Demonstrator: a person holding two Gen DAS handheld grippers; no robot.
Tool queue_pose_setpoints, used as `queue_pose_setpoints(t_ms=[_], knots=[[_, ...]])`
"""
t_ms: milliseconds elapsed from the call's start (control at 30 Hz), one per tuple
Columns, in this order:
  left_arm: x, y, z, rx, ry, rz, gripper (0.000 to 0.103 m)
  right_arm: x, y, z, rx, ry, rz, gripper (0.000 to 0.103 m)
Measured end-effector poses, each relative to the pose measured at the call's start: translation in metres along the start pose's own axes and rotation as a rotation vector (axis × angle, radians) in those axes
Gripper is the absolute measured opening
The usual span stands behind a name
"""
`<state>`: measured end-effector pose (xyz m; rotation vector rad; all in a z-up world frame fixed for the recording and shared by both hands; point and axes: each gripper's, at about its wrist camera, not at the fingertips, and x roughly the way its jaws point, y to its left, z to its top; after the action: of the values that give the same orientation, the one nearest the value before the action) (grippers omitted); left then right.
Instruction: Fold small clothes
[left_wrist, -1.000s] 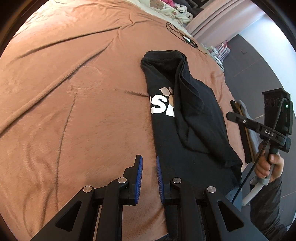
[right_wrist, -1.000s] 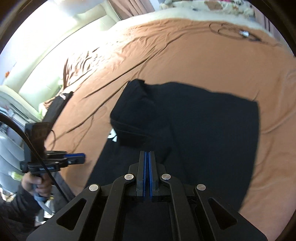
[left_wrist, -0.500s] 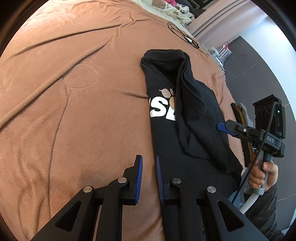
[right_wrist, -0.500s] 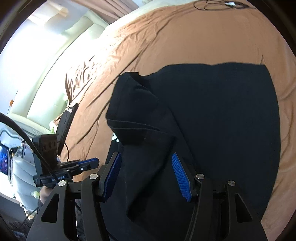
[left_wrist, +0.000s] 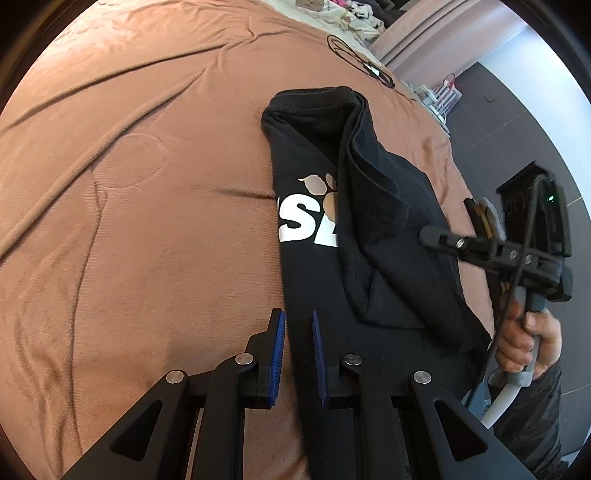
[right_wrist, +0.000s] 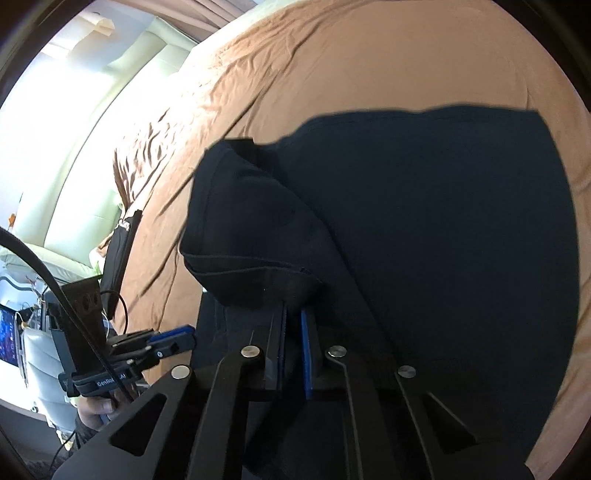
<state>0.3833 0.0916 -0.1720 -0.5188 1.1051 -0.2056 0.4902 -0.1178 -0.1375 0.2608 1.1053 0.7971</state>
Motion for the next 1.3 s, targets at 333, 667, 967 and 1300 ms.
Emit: queue_pose_setpoints(t_ms=[333,667,967,1300], knots=[[-0.006,0.003,-0.005,-0.002,-0.012,-0.001,0.016,-0.072,-0.007,0.043,-0.063,-0.143,-0.245,0.002],[-0.016,0.01,-0.009,-0.005,-0.021,0.009,0.016,-0.087,-0.021,0.078,-0.079,-0.191,-0.486,0.0],[-0.012,0.011,-0.009,-0.02,-0.012,0.014,0.016,-0.047,-0.028,0.091,-0.057,-0.203,-0.596,0.0],[-0.015,0.017,-0.011,-0.045,-0.029,-0.01,0.016,-0.051,0.007,0.072,-0.098,-0.246,-0.655,0.07]])
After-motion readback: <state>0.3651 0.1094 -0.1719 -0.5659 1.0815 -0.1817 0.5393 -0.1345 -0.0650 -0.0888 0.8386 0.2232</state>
